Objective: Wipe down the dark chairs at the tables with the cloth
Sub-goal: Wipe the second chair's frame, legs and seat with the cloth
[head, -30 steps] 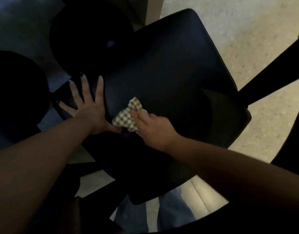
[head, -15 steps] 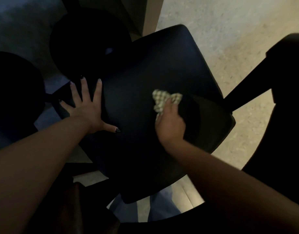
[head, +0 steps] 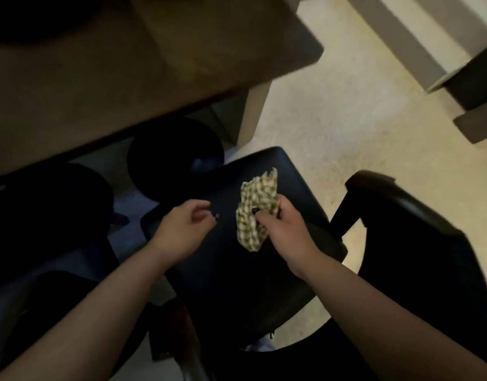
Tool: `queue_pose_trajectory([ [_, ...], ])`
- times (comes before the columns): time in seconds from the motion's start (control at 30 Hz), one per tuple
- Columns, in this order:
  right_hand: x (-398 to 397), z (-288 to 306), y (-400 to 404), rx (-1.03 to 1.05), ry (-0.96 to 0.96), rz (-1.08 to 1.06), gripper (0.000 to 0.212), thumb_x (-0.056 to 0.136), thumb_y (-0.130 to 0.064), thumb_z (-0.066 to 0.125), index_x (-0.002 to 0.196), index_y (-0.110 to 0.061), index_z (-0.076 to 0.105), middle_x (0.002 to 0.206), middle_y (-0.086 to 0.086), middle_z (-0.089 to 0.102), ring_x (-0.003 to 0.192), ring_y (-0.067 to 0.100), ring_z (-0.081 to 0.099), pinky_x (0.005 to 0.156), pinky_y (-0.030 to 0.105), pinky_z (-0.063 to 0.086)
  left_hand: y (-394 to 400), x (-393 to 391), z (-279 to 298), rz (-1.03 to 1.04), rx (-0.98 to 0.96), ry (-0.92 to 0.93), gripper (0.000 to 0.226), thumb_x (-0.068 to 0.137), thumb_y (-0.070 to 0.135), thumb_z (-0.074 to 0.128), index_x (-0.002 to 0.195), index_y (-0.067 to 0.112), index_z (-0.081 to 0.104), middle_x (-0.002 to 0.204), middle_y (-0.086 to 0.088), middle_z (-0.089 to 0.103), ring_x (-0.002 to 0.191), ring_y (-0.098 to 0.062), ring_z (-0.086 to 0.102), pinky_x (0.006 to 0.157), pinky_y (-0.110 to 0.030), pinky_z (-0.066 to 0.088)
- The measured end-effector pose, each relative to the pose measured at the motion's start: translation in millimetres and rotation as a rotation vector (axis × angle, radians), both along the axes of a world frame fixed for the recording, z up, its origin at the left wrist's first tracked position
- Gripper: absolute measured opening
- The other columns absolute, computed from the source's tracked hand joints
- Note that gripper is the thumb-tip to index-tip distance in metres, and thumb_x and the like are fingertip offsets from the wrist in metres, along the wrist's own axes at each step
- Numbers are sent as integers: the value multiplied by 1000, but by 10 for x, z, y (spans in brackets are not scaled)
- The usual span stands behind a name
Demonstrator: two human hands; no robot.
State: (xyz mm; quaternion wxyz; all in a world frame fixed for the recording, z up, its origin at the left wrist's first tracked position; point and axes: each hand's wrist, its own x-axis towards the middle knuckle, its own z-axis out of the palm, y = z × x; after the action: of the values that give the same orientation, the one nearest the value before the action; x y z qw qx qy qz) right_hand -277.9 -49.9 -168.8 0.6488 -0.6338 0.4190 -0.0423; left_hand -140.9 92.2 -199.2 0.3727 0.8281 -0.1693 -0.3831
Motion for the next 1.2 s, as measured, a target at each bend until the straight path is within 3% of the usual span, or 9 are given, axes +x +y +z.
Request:
queue_pose_trajectory([
  [0.23, -21, 1408, 203, -18, -218, 0, 30, 72, -45, 63, 101, -46, 64, 107, -13, 69, 103, 10, 65, 94, 46, 52, 117, -287, 1587, 128, -424, 95, 21, 92, 18, 61, 109, 32, 64, 106, 13, 69, 95, 4, 64, 74, -13, 49],
  [0.4, -102, 2097, 276, 43, -359, -69, 24, 79, -40, 60, 101, -38, 69, 108, -6, 71, 104, 14, 66, 94, 44, 50, 194, -510, 2171, 196, -440, 100, 29, 93, 25, 61, 122, 27, 60, 113, 13, 66, 102, -1, 63, 74, -15, 47],
  [0.53, -289, 2460, 176, -9, -374, -40, 16, 89, -29, 58, 98, -31, 72, 101, -6, 73, 97, 11, 67, 86, 36, 49, 121, -715, 2497, 221, -490, 103, 13, 91, 21, 64, 100, 26, 72, 99, 5, 74, 94, -10, 69, 73, -20, 52],
  [0.67, -651, 2659, -157, 52, -370, 25, 17, 82, -31, 64, 97, -29, 73, 100, -5, 73, 97, 12, 68, 95, 44, 50, -147, -1111, 2784, 310, -550, 39, 9, 91, 16, 64, 87, 15, 71, 87, -11, 72, 80, -23, 67, 77, -38, 52],
  [0.83, -1180, 2700, -662, 100, -320, 99, 52, 55, -45, 75, 101, -22, 70, 100, -4, 73, 98, 17, 69, 94, 47, 51, -691, -1805, 2881, 452, -588, -3, 7, 93, 18, 63, 90, 14, 69, 83, -2, 73, 76, -12, 68, 66, -25, 53],
  [0.9, -1415, 2693, -903, 54, -280, 75, 39, 59, -36, 72, 95, -21, 71, 93, -4, 74, 94, 19, 69, 91, 45, 53, -912, -2056, 2848, 507, -599, 19, 8, 94, 20, 62, 91, 17, 68, 80, 4, 72, 74, -8, 67, 62, -21, 53],
  [0.97, -1644, 2661, -1184, -73, -245, 39, 14, 72, -19, 63, 84, -23, 69, 80, -6, 72, 84, 19, 69, 75, 37, 57, -1104, -2232, 2790, 563, -606, 79, 7, 95, 20, 59, 95, 19, 66, 77, 6, 72, 72, -6, 68, 61, -22, 51],
  [1.07, -1919, 2516, -1626, -357, -130, 1, 20, 84, -7, 51, 78, -25, 57, 70, -5, 62, 68, 14, 61, 48, 24, 45, -1346, -2415, 2603, 602, -591, 218, 9, 96, 18, 57, 104, 19, 61, 85, 1, 75, 81, -15, 73, 64, -25, 54],
  [1.2, -2204, 1949, -2027, -405, 204, 109, 6, 88, -26, 53, 90, -23, 57, 89, -1, 61, 78, 13, 56, 58, 28, 42, -1562, -2584, 2077, 559, -432, 334, 12, 97, 23, 55, 109, 23, 57, 103, -2, 71, 87, -12, 72, 73, -30, 55],
])
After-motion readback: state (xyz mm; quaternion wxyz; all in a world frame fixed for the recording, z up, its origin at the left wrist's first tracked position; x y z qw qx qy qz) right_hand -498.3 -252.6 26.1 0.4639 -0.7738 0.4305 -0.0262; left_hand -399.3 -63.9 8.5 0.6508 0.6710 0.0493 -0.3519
